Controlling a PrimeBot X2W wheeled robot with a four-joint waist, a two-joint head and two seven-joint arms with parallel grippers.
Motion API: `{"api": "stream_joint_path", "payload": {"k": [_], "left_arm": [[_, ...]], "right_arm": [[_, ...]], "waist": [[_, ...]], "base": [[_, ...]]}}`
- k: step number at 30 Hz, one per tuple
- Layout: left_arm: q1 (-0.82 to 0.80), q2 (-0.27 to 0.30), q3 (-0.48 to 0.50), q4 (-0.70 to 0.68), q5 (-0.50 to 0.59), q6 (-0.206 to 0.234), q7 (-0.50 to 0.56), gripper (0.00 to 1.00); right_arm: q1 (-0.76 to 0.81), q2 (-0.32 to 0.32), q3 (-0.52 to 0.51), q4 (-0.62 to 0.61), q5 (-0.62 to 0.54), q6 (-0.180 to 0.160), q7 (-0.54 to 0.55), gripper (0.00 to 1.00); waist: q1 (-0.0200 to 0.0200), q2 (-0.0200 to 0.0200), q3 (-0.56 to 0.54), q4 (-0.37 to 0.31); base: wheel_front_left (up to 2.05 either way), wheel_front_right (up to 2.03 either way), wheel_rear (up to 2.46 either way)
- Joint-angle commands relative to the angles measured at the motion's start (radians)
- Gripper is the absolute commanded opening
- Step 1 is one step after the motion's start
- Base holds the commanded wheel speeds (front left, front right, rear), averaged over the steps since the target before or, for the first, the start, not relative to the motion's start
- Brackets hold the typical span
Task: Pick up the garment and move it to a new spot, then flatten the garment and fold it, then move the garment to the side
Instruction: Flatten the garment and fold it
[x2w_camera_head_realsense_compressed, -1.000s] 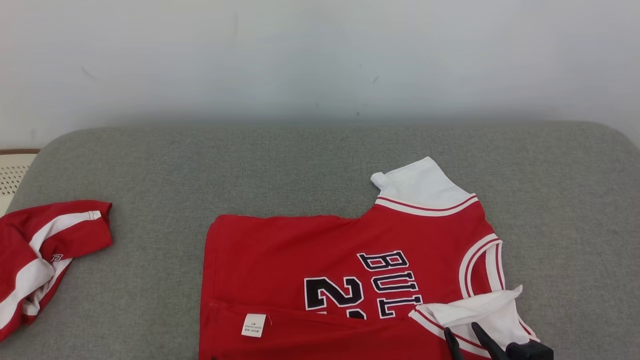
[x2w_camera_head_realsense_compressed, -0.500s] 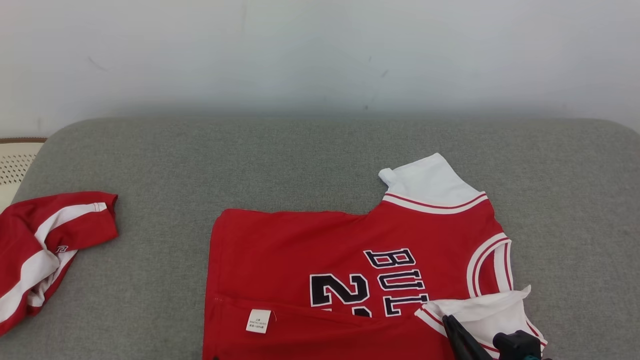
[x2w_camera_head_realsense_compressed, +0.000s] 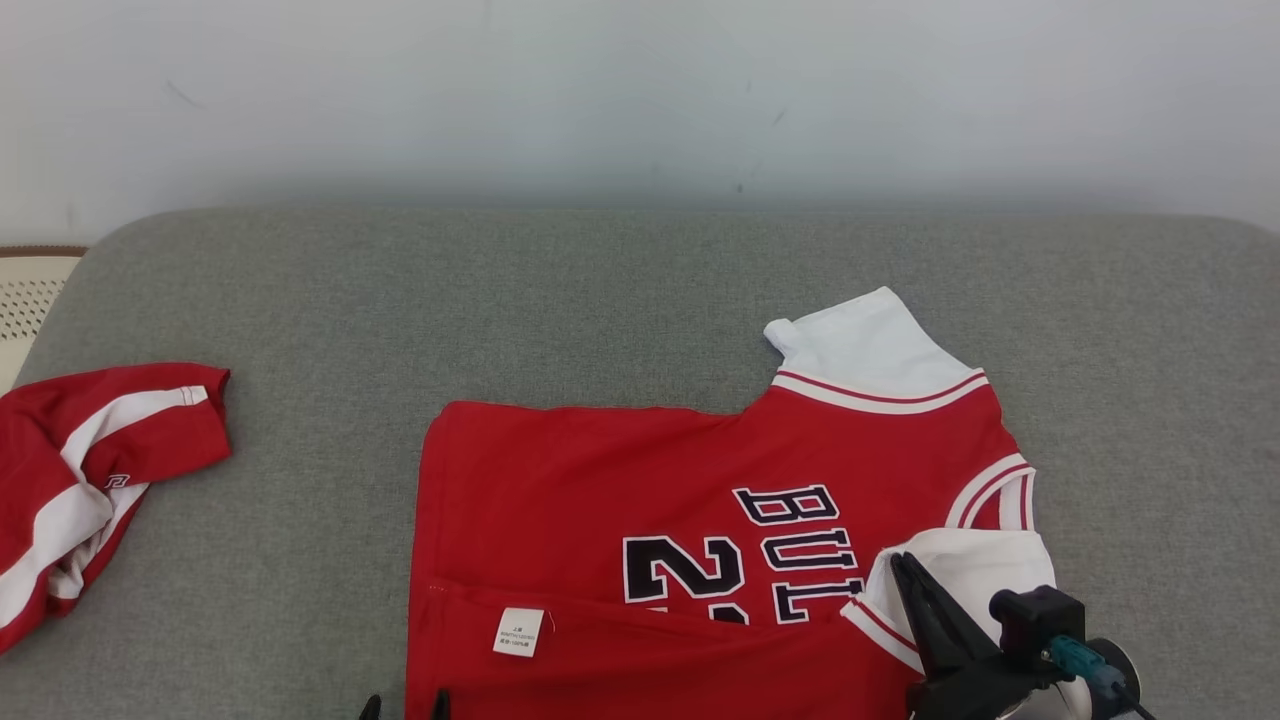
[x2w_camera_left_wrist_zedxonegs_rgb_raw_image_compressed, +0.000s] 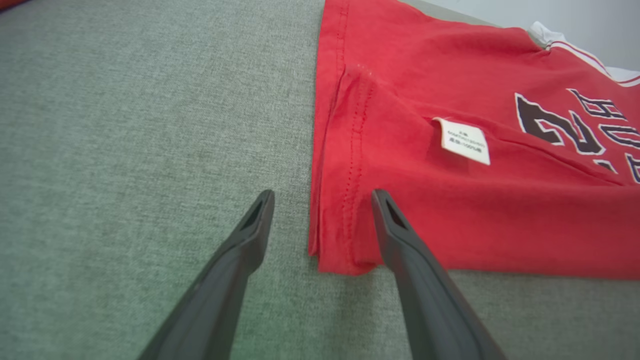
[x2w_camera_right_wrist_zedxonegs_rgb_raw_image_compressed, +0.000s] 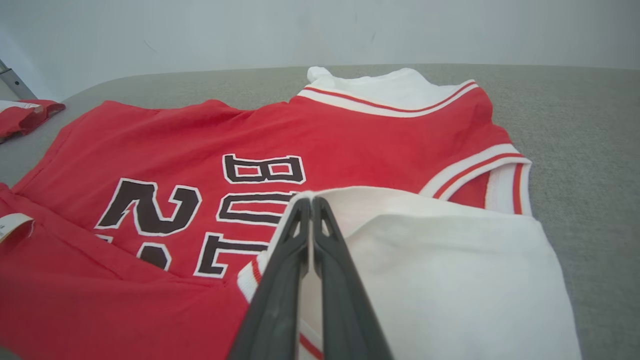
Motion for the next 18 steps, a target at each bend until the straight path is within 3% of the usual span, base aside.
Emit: {"api": "stream_joint_path", "payload": {"k": [1,14,18], "left_arm": [[-0.018,0.003,-0.006,-0.003,-0.003,0.003,-0.001,1.00],[-0.084,0.002,0.013,-0.045,0.035,0.025,-0.001,1.00],[-0.136,0.002,0.032,-0.036,0.065,0.008,-0.001,1.00]], "right_arm": [[-0.030,-0.001,0.001,0.025,-0.008,-0.001,0.000,1.00],[-0.077,0.028,-0.168,0.009,-0.076,-0.001,0.000,1.00],[-0.076,0.026,-0.212,-0.011,-0.083,-0.001,0.000,1.00]], "waist": [[-0.0001,-0.0001,0.010,0.007],[-0.0001,-0.0001,0.020,0.001],[-0.0001,-0.0001,0.030,-0.016]], "base": [[0.00,0.00,0.00],[0.00,0.00,0.00],[0.00,0.00,0.00]]}}
